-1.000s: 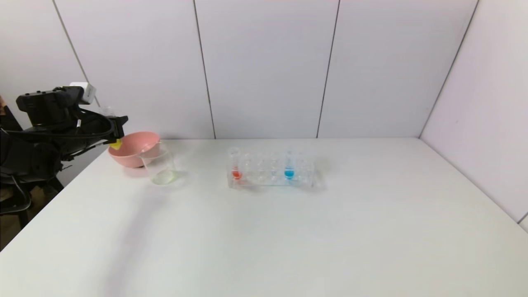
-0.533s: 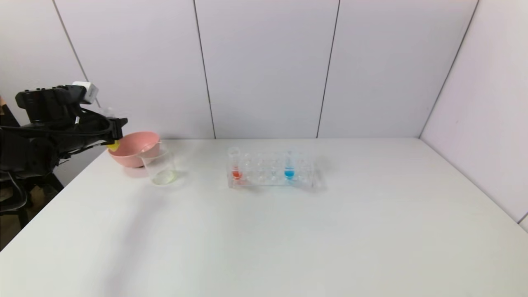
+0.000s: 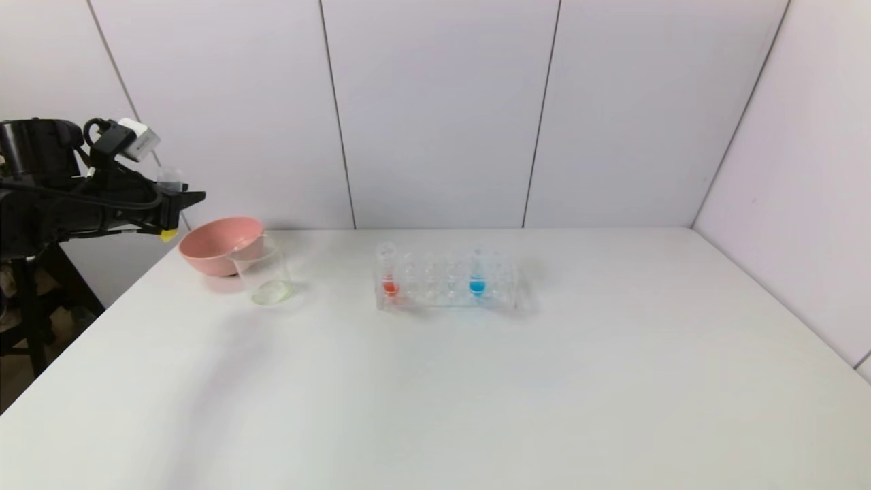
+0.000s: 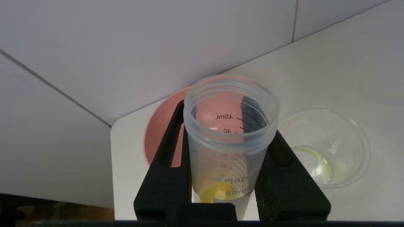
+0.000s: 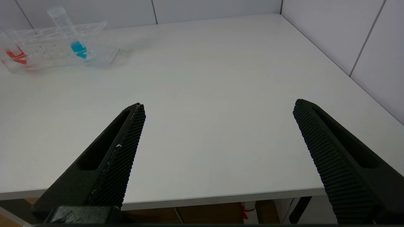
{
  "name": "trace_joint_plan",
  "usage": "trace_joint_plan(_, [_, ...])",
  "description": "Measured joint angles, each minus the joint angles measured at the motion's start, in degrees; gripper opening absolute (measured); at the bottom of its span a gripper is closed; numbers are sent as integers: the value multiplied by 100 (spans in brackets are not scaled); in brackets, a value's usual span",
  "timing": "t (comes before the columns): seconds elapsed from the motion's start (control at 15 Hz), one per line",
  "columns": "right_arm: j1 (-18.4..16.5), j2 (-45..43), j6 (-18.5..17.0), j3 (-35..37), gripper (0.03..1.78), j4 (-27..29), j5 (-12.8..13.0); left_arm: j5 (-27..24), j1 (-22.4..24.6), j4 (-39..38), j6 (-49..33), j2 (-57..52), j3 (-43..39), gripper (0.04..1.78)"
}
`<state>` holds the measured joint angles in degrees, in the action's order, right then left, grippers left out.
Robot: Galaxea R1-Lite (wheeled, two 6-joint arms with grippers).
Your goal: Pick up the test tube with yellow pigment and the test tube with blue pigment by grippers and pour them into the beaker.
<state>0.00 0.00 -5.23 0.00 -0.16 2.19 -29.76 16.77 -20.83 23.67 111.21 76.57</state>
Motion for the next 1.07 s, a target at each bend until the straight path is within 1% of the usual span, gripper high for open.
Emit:
trace_joint_plan(0.2, [0, 0, 0, 0, 171, 0, 0, -386, 61, 46, 295, 30, 138, 55])
trace_joint_plan(0.33, [0, 0, -2, 0, 171, 0, 0, -653, 87, 323, 680, 78, 293, 55])
trace_joint_plan(0.53, [0, 0, -2, 0, 171, 0, 0, -965, 166, 1200, 1423, 155, 691, 55])
trace_joint_plan(0.67, [0, 0, -2, 0, 171, 0, 0, -1125, 216, 1816, 2048, 226, 1102, 55])
trace_joint_plan(0.8, [0, 0, 0, 0, 171, 0, 0, -1228, 246, 2267, 2630, 306, 1436, 55])
trace_joint_plan(0.93, [0, 0, 0, 0, 171, 0, 0, -1271, 254, 2388, 3021, 391, 1648, 55])
trace_joint_plan(1.07, [0, 0, -2, 0, 171, 0, -2, -1456, 255, 2399, 3371, 494, 1790, 55])
